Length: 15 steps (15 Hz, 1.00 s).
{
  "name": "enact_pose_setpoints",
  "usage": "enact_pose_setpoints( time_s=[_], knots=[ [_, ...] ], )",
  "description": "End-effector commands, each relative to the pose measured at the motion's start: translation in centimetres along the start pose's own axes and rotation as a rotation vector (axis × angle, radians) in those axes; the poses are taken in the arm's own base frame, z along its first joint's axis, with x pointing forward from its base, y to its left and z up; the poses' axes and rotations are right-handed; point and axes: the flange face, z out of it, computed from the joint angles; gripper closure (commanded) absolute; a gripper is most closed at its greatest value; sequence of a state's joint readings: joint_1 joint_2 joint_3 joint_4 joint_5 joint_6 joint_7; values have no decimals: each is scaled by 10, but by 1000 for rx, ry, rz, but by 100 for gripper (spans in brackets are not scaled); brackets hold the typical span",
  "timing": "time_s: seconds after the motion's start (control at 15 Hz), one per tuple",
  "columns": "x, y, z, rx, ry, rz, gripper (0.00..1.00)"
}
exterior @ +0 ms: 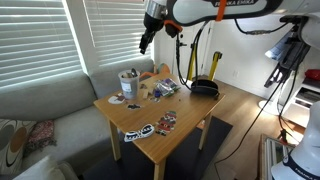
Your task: Remove the silver spoon from the silver cup and put it on the brown table
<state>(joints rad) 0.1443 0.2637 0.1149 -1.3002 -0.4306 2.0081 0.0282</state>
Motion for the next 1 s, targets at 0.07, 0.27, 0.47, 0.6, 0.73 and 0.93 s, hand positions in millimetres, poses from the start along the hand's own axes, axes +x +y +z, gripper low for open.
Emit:
enact_pose_setpoints(
  time_s=[0.07, 0.27, 0.47, 0.6, 0.73, 0.93],
  knots=[
    [21, 13, 49, 109, -114, 42, 0],
    [12, 8, 54, 49, -93, 36, 0],
    [12, 8, 48, 49, -85, 35, 0],
    [19, 9, 59, 150, -26, -32, 0],
    [24, 10, 71, 249, 9, -46, 0],
    [28, 20, 90, 313, 17, -23, 0]
  ],
)
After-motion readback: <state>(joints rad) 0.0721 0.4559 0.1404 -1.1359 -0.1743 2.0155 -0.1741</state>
